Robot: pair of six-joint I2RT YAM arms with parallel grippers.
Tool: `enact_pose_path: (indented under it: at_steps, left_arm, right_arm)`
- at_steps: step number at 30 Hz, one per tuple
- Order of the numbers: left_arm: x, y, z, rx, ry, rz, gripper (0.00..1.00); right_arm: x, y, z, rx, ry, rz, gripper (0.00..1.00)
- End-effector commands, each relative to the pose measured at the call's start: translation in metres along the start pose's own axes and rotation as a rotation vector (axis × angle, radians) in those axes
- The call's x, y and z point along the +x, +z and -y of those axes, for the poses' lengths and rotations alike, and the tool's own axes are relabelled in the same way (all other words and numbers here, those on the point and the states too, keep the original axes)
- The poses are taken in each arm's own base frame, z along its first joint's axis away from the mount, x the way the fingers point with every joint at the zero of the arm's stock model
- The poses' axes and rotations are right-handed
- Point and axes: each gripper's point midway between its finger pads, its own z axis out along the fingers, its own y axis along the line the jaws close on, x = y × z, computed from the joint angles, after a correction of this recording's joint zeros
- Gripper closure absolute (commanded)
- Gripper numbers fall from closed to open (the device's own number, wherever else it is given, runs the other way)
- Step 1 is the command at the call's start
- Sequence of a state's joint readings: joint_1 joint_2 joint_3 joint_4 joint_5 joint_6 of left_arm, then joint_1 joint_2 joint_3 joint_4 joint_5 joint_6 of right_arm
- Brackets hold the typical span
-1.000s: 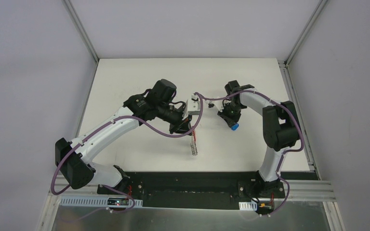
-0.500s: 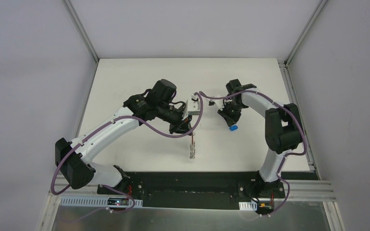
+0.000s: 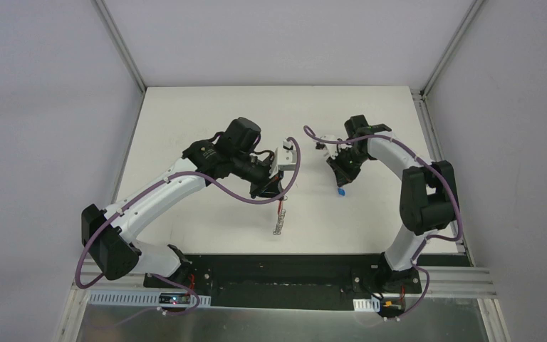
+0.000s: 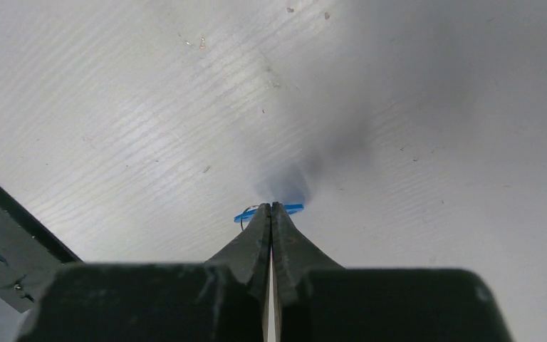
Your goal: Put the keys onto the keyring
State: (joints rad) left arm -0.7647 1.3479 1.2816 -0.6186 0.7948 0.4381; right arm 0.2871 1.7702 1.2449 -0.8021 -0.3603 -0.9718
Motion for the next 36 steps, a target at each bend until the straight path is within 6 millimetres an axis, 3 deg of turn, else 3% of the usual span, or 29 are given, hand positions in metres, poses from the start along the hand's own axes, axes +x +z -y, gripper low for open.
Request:
enact_pose_path:
  at_steps: [1, 19, 36]
  left_arm:
    - [-0.006, -0.005, -0.003, -0.030, 0.031, 0.015, 1.00]
    - [-0.013, -0.003, -0.030, -0.150, -0.022, 0.031, 1.00]
    - [-0.007, 0.002, -0.037, -0.175, -0.056, 0.048, 1.00]
  right_arm:
    - [-0.015, -0.026, -0.020, -0.042, 0.032, 0.125, 1.00]
    - [-0.032, -0.054, -0.038, -0.025, 0.069, 0.288, 1.00]
    - [-0.044, -0.068, -0.060, -0.083, 0.076, 0.393, 1.00]
